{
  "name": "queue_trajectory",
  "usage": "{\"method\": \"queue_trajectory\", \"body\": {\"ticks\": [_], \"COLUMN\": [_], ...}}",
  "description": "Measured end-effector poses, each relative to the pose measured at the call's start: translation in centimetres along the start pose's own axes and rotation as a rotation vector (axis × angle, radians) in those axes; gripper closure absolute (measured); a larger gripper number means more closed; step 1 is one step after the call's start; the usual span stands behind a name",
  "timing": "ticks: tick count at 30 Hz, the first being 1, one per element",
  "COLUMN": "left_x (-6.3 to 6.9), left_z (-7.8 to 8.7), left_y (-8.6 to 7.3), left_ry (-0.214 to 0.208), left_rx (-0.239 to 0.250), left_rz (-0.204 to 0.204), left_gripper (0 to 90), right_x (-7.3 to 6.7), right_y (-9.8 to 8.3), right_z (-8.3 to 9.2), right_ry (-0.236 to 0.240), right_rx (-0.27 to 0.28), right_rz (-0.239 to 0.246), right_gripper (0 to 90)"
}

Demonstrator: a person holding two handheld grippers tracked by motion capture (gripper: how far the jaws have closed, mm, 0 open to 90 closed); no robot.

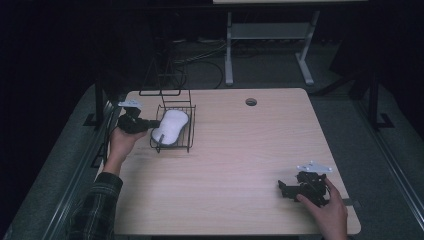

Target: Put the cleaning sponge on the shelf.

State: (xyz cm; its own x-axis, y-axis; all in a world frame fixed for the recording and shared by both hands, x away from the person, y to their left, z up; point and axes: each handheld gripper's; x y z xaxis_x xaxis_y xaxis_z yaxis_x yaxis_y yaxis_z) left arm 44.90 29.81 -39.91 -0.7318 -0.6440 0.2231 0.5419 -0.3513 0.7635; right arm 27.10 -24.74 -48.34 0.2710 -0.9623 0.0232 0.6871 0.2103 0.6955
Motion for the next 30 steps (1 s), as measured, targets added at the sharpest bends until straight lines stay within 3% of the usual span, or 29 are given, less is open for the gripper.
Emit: {"method": "queue_trajectory", "body": {"ticks": [5, 10, 16, 17, 20, 21, 23, 30], "left_x": [0.4, 0.7, 1.3, 1.5, 1.5, 1.2, 0.9, 0.5], "left_z": [-0.7, -1.2, -2.0, -2.4, -2.4, -1.7, -1.3, -1.7], "left_y": [-0.9, -1.3, -1.1, -1.1, -1.0, -0.9, -1.0, -1.4], "left_ry": [-0.007, -0.027, -0.042, -0.034, -0.024, -0.012, -0.007, -0.012], "left_rx": [-0.033, -0.009, -0.015, -0.040, -0.030, 0.001, 0.009, -0.022], "left_rz": [-0.007, 0.004, -0.002, -0.015, -0.020, -0.007, 0.000, 0.012], "left_gripper": [89.8, 89.9, 89.9, 89.8, 89.9, 89.9, 89.9, 89.9], "right_x": [0.0, 0.0, 0.0, 0.0, 0.0, 0.0, 0.0, 0.0], "right_y": [0.0, 0.0, 0.0, 0.0, 0.0, 0.0, 0.0, 0.0], "right_z": [0.0, 0.0, 0.0, 0.0, 0.0, 0.0, 0.0, 0.0], "right_ry": [0.000, 0.000, 0.000, 0.000, 0.000, 0.000, 0.000, 0.000], "right_rx": [0.000, 0.000, 0.000, 0.000, 0.000, 0.000, 0.000, 0.000], "right_rz": [0.000, 0.000, 0.000, 0.000, 0.000, 0.000, 0.000, 0.000], "right_gripper": [0.0, 0.0, 0.0, 0.0, 0.0, 0.0, 0.0, 0.0]}}
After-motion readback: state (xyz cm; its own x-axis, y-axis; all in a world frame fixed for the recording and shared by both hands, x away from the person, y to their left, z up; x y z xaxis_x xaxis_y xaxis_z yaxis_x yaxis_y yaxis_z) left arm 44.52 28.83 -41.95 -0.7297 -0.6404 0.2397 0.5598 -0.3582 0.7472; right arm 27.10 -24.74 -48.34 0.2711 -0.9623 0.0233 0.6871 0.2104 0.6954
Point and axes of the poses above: each handheld gripper's, and its own axes: z roughly backward along the jaws, y roughly out of its top, x roughly to its right, and after that the axes turned 4 degrees about -y, right-handed
